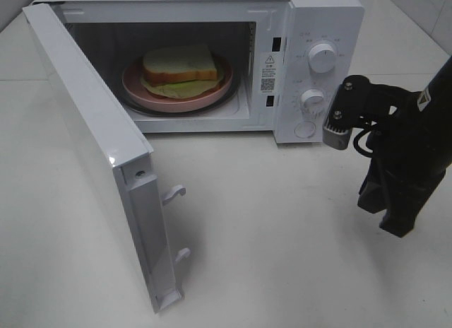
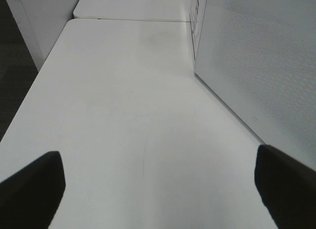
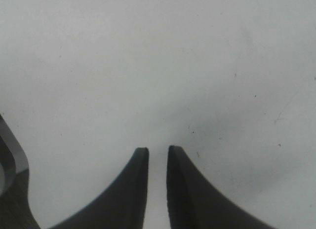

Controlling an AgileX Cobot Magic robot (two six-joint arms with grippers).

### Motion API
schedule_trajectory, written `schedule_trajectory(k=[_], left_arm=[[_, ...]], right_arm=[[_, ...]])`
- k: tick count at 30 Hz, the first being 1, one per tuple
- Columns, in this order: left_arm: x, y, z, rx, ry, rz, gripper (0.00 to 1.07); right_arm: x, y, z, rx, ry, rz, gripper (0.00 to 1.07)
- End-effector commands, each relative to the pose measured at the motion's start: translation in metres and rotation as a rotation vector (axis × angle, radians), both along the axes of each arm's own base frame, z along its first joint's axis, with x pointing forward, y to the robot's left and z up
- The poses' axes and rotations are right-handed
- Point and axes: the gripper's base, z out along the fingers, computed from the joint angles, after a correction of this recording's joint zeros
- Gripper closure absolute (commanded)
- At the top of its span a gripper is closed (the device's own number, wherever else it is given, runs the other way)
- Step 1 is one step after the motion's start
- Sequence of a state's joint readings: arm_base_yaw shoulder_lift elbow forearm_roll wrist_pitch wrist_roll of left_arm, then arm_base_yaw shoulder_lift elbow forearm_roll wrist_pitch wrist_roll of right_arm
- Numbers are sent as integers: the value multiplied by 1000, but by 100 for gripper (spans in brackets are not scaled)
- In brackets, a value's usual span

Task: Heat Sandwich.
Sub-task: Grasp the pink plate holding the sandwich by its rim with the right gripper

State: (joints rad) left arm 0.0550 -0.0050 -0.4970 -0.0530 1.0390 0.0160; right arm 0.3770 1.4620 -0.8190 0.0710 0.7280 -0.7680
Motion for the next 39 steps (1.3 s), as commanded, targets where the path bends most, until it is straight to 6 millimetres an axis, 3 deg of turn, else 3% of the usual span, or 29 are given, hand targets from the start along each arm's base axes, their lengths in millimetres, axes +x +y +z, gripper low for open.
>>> schedule_trajectory(k=[1,4,5,9,10,11,12,15,23,32,39], left_arm=[[-4,0,0,0,-28,0,9],[-4,0,0,0,-28,0,9],[-4,0,0,0,-28,0,9],[-4,0,0,0,-28,0,9],[-4,0,0,0,-28,0,9],[-4,0,0,0,-28,0,9],[-4,0,0,0,-28,0,9],[-4,0,0,0,-28,0,9],[-4,0,0,0,-28,0,9],[-4,0,0,0,-28,0,9],[-4,0,0,0,-28,0,9]], right_arm=[[-3,-2,2,-39,5,180,84],[-4,-3,2,-56,5,268,68],[-4,-3,2,-56,5,268,68],[-3,-3,2,-55,2,260,37],[-3,-3,2,-55,2,260,37],[-3,-2,2,-52,4,244,23],[-3,-2,2,-50,5,234,17],[-3,-2,2,-47,4,217,6],[1,-1,8,-50,-23,249,6],[12,30,38,-156,-193,462,9],[21,51,48,-183,-256,543,9]])
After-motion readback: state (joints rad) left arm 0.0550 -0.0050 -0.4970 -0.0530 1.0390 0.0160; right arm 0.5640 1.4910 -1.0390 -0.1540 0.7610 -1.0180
